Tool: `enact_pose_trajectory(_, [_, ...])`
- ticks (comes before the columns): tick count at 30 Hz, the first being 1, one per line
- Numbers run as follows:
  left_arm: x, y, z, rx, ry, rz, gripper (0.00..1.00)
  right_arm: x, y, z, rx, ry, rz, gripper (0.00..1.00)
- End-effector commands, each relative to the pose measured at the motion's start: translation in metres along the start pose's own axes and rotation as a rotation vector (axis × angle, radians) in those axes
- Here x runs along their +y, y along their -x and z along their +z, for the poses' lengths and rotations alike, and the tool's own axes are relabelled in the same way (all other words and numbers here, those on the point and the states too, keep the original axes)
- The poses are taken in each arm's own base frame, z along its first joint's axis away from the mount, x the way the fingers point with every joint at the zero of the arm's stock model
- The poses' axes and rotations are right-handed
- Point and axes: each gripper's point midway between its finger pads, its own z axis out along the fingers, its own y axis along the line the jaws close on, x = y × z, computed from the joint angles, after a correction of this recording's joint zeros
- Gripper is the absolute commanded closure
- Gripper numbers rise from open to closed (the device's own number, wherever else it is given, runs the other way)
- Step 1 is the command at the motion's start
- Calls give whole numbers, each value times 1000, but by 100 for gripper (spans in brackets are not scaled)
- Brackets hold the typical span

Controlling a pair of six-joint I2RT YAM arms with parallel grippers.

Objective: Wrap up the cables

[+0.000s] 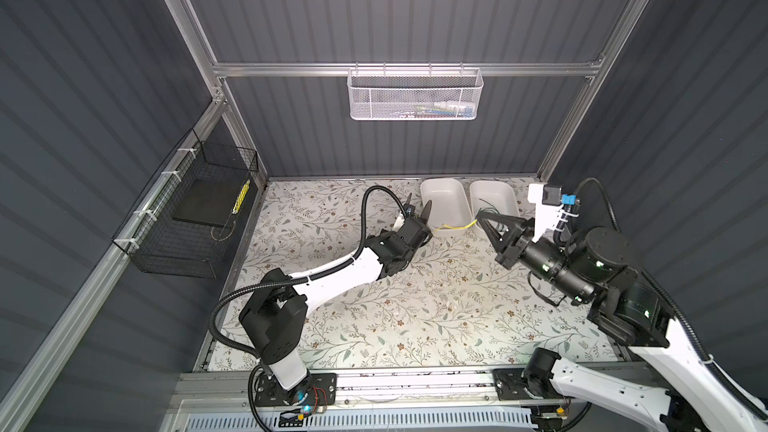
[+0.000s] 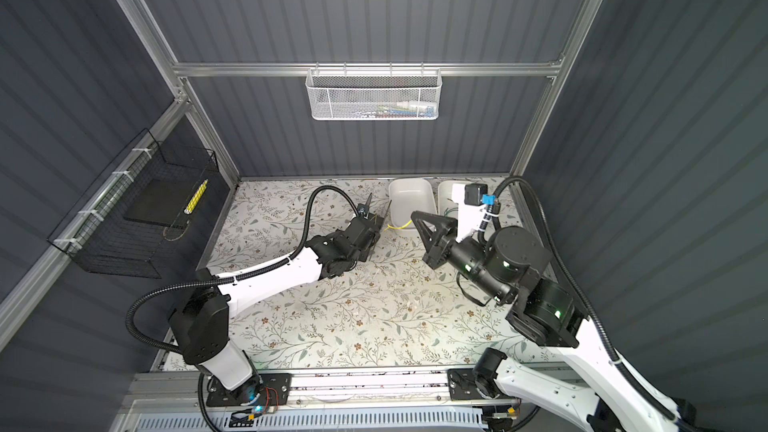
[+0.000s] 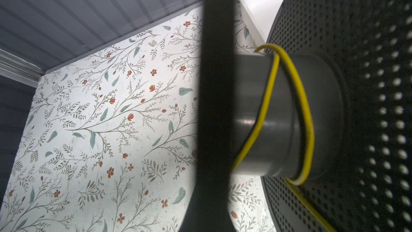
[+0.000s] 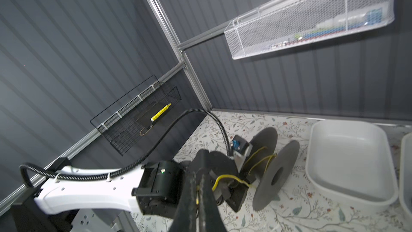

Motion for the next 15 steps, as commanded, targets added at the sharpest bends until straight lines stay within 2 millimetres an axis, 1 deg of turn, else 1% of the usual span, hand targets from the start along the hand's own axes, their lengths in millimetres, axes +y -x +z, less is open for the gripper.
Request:
enact_pose_trajectory(1, [15, -2, -16, -3, -12, 21, 100, -5, 43, 11, -95, -9, -44, 100])
enact_pose_trajectory(6, [23, -25, -43, 35, -80, 65, 100, -64, 83, 50, -135, -109, 27, 100])
enact_pose_trajectory(9, [30, -41, -60, 56, -120, 86, 100, -102, 95, 82, -119, -161, 58, 100])
enact_pose_trajectory(11, [33, -50, -74, 61, -164, 91, 100, -126, 99, 100, -108, -195, 77, 100])
enact_pose_trajectory(12, [35, -54, -81, 59, -180, 86, 100, -142, 98, 109, -99, -218, 91, 100])
enact_pose_trajectory(13, [37, -56, -87, 57, -202, 84, 100, -156, 97, 117, -91, -237, 104, 100])
enact_pose_trajectory(15, [41, -60, -101, 47, -236, 71, 100, -192, 88, 133, -72, -276, 152, 100])
